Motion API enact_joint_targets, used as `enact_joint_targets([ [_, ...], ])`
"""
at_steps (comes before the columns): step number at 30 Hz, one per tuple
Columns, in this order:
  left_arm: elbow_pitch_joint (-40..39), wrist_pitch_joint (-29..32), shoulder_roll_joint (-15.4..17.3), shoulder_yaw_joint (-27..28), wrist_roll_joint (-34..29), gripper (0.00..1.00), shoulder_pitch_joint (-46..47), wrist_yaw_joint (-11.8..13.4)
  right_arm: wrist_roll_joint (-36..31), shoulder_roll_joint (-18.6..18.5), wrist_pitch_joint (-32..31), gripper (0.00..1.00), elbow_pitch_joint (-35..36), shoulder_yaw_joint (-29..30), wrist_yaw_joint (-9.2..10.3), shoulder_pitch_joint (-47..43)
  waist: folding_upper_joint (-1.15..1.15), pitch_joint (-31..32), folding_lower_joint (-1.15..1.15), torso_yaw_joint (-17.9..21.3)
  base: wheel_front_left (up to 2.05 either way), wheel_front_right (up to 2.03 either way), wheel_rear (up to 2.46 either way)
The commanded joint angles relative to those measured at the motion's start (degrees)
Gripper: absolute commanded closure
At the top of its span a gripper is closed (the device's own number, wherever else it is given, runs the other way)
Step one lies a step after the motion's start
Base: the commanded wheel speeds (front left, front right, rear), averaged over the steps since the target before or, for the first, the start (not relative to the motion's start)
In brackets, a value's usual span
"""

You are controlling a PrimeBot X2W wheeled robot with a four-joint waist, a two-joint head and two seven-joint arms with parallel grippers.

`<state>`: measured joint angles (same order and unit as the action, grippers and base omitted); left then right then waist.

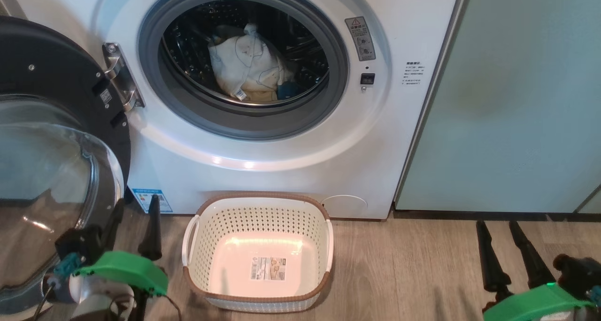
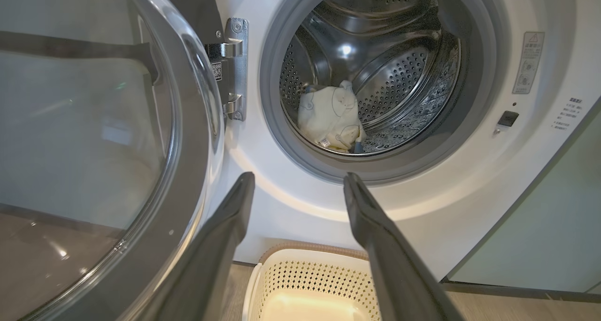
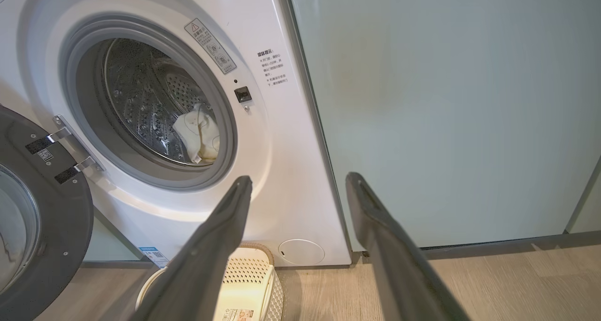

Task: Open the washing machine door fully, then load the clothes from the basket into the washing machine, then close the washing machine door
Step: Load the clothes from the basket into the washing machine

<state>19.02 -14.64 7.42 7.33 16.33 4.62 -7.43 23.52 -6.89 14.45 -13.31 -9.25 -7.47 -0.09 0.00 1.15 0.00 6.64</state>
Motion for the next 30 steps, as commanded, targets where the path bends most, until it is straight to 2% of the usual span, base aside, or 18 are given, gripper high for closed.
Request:
enact_joint_targets([
  [1,-2.53,-0.36,0.85,2.35,-0.61,0.0,1.29,-0.05,-0.18,-0.5,0.55,0.0,2.02,-0.8,-0.02,0.54,0.0,0.04,0.0,0.02,0.0,0.0,0.0],
  [15,-6.61,-0.36,0.3,3.52,-0.59,0.0,-2.96,-0.05,-0.1,-0.42,0.55,0.0,2.15,-0.47,-0.02,-0.35,0.0,0.41,0.0,0.49,0.0,0.0,0.0],
  [30,-6.48,-0.36,1.48,2.07,1.05,0.0,-3.85,-0.05,-0.04,-0.36,0.55,0.0,2.02,-0.73,-0.02,-0.49,0.0,0.54,0.0,0.78,0.0,0.0,0.0],
])
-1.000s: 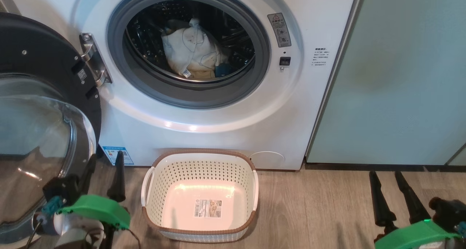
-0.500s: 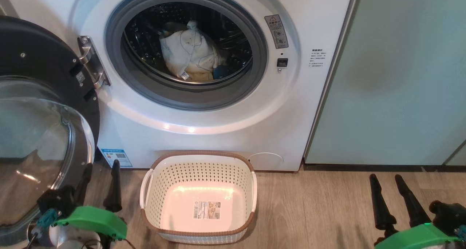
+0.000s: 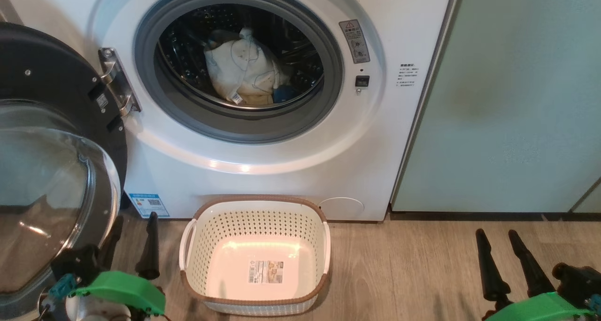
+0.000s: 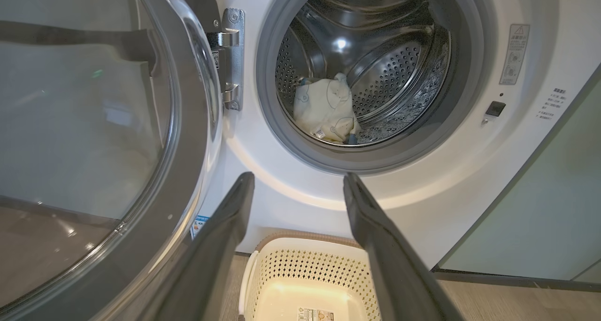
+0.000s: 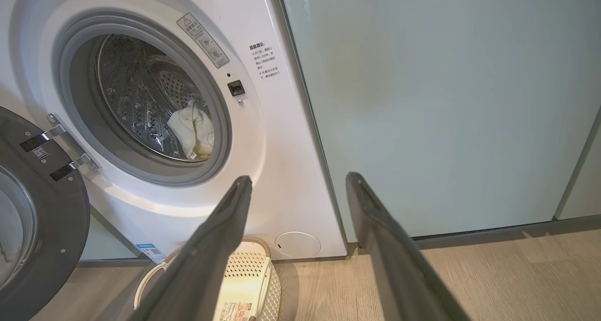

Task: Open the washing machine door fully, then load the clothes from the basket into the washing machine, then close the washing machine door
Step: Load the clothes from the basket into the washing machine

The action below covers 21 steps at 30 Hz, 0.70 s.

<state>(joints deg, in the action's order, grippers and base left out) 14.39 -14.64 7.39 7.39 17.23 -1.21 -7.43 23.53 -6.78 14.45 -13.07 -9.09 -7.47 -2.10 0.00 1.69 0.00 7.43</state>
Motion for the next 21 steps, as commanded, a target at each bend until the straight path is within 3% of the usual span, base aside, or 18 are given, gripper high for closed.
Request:
enact_joint_targets([
  [1,-1.79,-0.36,1.57,1.91,0.29,0.0,1.98,-0.05,-0.05,-0.48,0.55,0.0,1.79,-0.88,-0.02,1.51,0.0,-0.02,0.0,0.01,0.0,0.0,0.0],
  [21,-1.65,-0.36,2.19,2.26,0.45,0.0,2.51,-0.05,-0.11,-0.34,0.55,0.0,1.81,-0.68,-0.02,1.43,0.0,-0.13,0.0,0.06,0.0,0.0,0.0],
])
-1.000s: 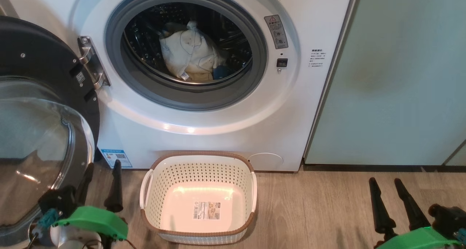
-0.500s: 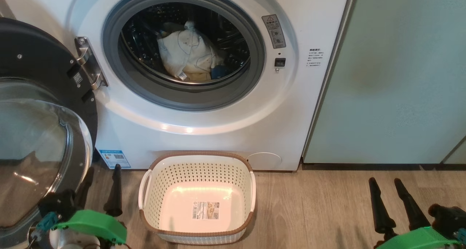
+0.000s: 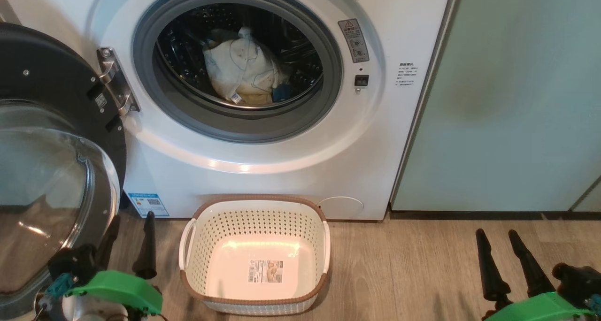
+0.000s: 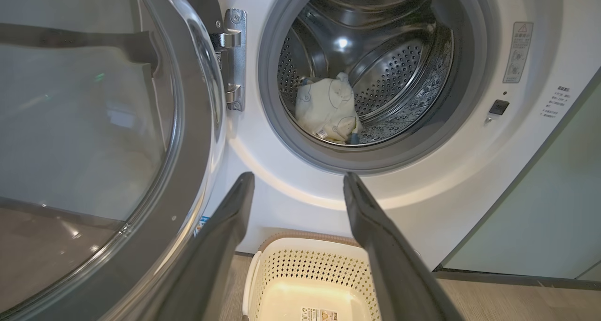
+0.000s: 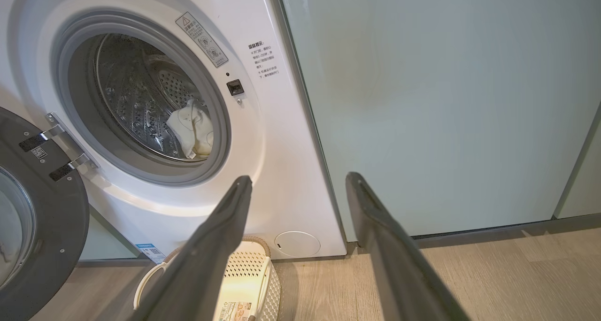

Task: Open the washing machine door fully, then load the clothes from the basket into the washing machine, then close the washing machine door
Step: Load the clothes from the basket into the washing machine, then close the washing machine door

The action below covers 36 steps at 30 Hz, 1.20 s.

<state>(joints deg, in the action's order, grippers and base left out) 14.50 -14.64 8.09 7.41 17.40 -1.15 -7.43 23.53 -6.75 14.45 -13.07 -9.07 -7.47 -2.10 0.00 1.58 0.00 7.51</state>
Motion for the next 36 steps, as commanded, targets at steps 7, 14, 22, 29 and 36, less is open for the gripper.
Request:
enact_joint_targets([
  [7,-1.84,-0.36,1.51,2.46,0.17,0.0,2.68,-0.05,-0.14,-0.33,0.55,0.0,1.77,-0.64,-0.02,1.5,0.0,-0.15,0.0,-0.19,0.0,0.0,0.0],
  [14,-1.45,-0.36,1.23,2.97,0.31,0.0,2.93,-0.05,-0.09,-0.32,0.55,0.0,1.72,-0.72,-0.02,1.53,0.0,-0.23,0.0,-0.26,0.0,0.0,0.0],
  [22,-1.1,-0.36,1.1,3.19,0.1,0.0,3.08,-0.05,0.0,-0.33,0.55,0.0,1.6,-0.79,-0.02,1.52,0.0,-0.25,0.0,-0.28,-0.23,0.23,0.0],
  [29,-0.64,-0.36,1.07,3.28,0.28,0.0,3.27,-0.05,0.01,-0.39,0.55,0.0,1.48,-0.82,-0.02,1.55,0.0,-0.23,0.0,-0.33,-1.08,1.08,0.0],
  [36,-0.29,-0.36,1.06,3.35,0.42,0.0,3.31,-0.05,-0.06,-0.51,0.55,0.0,1.43,-0.95,-0.02,1.4,0.0,-0.08,0.0,-0.35,-1.94,1.94,0.0],
])
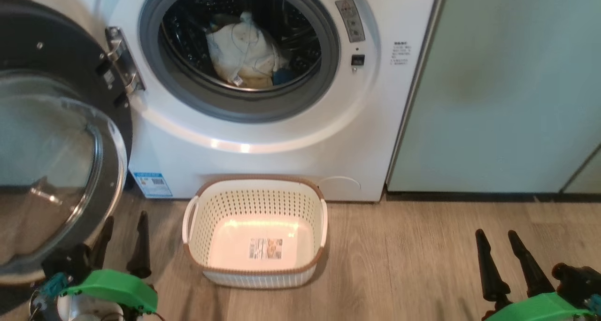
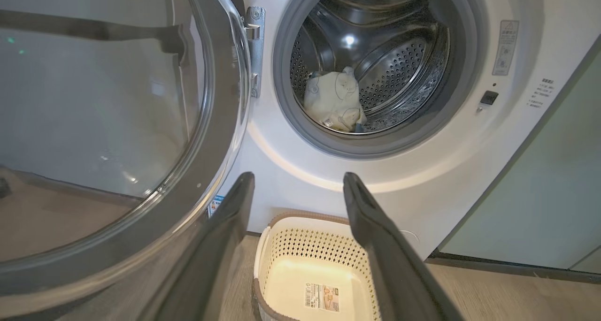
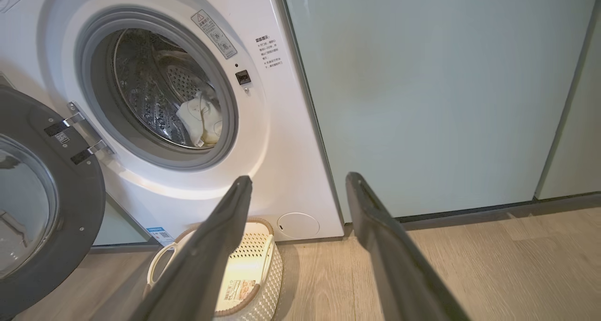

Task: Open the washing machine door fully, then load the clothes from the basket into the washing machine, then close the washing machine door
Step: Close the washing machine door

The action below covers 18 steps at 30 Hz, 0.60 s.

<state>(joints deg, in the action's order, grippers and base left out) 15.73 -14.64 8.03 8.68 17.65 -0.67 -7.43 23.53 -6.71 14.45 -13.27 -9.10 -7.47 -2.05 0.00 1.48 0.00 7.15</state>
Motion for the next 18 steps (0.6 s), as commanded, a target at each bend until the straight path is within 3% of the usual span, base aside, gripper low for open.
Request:
enact_joint_targets([
  [1,-1.49,-0.36,1.13,2.08,0.16,0.0,2.83,-0.05,-0.06,-0.57,0.55,0.0,1.62,-0.94,-0.02,1.33,0.0,0.03,0.0,-0.01,-2.13,2.13,0.0],
  [10,-1.56,-0.36,1.13,1.82,0.14,0.0,3.02,-0.05,-0.03,-0.72,0.55,0.0,1.69,-1.02,-0.02,1.23,0.0,0.09,0.0,-0.26,-1.74,1.74,0.01],
  [18,-1.33,-0.36,1.06,1.87,0.01,0.0,2.91,-0.05,-0.08,-0.75,0.55,0.0,1.73,-1.13,-0.02,1.08,0.0,0.22,0.0,-0.28,-0.61,0.61,0.0],
])
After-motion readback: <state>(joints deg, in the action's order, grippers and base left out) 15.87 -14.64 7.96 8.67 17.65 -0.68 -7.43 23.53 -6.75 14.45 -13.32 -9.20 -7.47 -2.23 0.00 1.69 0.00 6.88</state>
